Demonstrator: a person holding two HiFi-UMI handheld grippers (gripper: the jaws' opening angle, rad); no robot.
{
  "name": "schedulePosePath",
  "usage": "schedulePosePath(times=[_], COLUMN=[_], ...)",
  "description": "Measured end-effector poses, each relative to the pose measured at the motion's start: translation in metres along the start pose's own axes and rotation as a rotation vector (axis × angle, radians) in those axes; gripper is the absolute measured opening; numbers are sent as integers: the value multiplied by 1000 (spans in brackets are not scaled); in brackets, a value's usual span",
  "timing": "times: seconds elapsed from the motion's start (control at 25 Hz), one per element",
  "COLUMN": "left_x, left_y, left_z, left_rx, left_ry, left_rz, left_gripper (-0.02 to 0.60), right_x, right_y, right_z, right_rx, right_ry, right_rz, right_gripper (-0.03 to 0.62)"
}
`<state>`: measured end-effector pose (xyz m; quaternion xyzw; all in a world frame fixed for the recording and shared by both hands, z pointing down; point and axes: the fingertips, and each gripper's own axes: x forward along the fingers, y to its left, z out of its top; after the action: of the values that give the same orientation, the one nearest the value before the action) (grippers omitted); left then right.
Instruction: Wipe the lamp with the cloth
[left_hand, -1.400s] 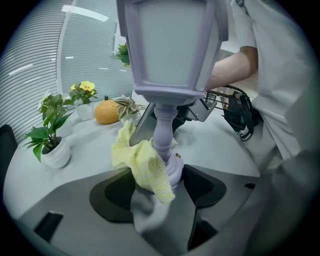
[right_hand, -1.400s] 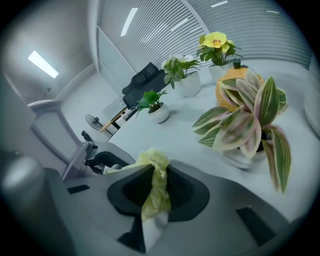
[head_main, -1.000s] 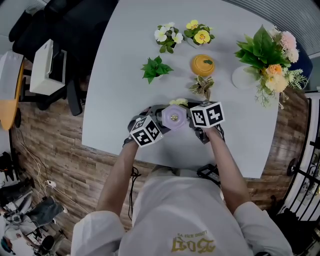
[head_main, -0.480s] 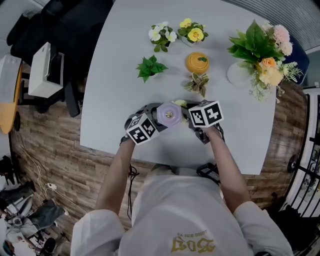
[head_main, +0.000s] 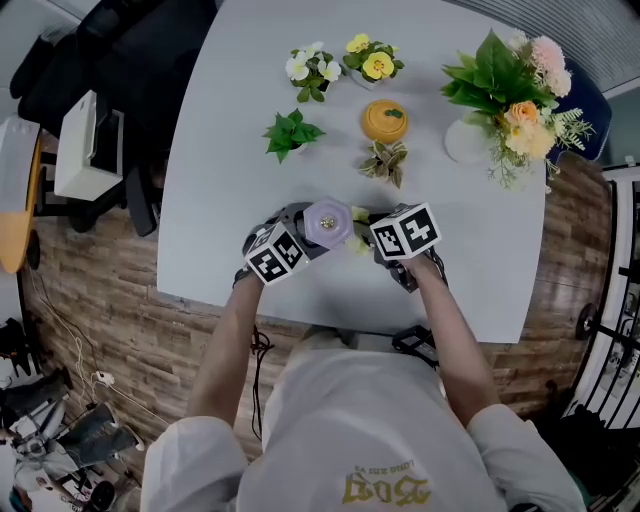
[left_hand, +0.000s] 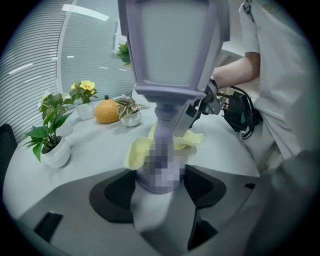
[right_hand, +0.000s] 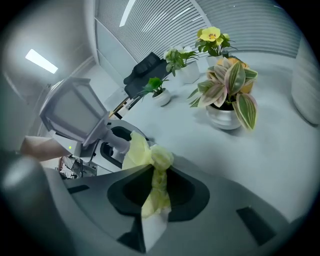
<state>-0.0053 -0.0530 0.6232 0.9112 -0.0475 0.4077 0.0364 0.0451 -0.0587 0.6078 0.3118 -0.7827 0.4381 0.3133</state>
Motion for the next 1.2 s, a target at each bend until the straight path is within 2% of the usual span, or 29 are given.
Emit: schedulePosePath(times=[0.32, 0.68, 0.8, 0.96, 1.12, 1.2], left_x=[-1, 0, 0, 1, -4, -13], left_y=[-1, 0, -2, -1, -1, 2], left_z=[0, 0, -2, -1, 5, 10], left_rx=[0, 5, -1, -32, -119, -194], left_ry=[-2, -5, 0, 3, -49, -102], left_rz=[1, 6, 3, 22, 76, 120], left_gripper=[305, 305, 305, 305, 305, 305], right_x=[-1, 0, -4, -20, -44, -56], right_y=[16, 31, 33, 26, 21, 21], right_z=[-18, -33, -39, -36, -26, -20], right_rx=[-26, -21, -25, -17, 17, 19], right_ry=[63, 108, 113, 52, -86, -154], right_rz=[26, 107, 108, 71, 25, -5], right_gripper=[83, 84, 84, 84, 85, 85])
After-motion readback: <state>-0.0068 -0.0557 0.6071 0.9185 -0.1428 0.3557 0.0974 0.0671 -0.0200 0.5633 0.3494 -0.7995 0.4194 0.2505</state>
